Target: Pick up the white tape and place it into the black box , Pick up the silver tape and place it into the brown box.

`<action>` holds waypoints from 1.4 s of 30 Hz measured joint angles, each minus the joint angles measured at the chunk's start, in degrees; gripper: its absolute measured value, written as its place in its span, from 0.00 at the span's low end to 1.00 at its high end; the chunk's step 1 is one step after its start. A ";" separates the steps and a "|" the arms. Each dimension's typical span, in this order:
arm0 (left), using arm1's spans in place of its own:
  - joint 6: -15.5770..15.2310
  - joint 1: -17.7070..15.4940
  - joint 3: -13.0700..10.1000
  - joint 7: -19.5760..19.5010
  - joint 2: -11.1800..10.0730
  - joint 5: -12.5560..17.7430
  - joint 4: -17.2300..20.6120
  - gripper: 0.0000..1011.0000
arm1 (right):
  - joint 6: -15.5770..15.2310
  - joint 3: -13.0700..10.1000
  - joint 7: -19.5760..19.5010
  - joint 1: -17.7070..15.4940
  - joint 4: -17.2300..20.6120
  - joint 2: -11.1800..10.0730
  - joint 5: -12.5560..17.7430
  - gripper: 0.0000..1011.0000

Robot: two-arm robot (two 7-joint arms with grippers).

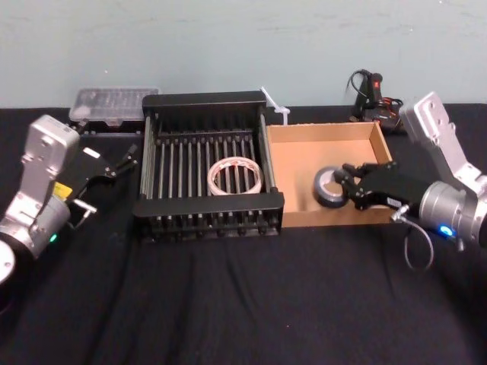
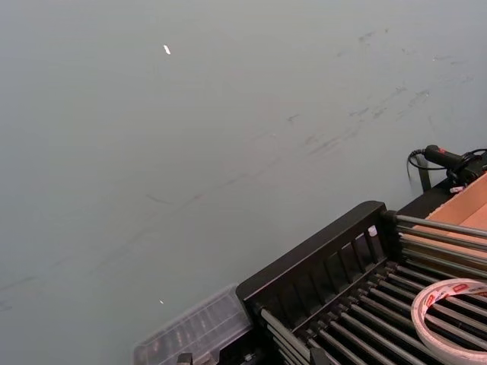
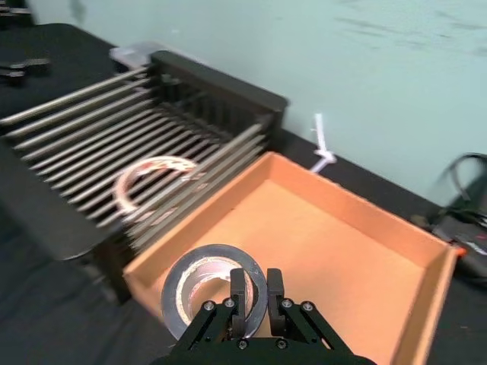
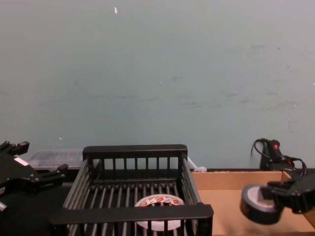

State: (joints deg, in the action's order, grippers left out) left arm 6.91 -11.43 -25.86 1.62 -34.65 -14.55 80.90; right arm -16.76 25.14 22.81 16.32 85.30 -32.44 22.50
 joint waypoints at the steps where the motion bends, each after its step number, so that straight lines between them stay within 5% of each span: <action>1: 0.00 0.00 0.00 0.00 0.00 0.00 0.00 0.99 | -0.06 -0.11 -0.27 0.28 -0.44 0.32 -0.17 0.17; 15: 0.00 0.00 0.00 0.00 0.00 0.00 0.00 0.99 | -0.23 -2.42 -2.80 3.79 -7.17 5.20 -2.07 0.17; 28: 0.00 0.00 0.00 0.00 0.00 0.00 0.00 0.99 | -0.29 -2.38 -2.80 3.82 -7.16 5.15 -2.13 0.18; 42: 0.00 0.00 0.00 0.00 0.00 0.00 0.00 0.99 | -0.26 -2.24 -2.71 3.77 -7.03 5.06 -2.11 0.61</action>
State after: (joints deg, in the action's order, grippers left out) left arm 6.91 -11.43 -25.86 1.62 -34.65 -14.55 80.90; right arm -17.02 22.90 20.11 20.09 78.27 -27.38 20.39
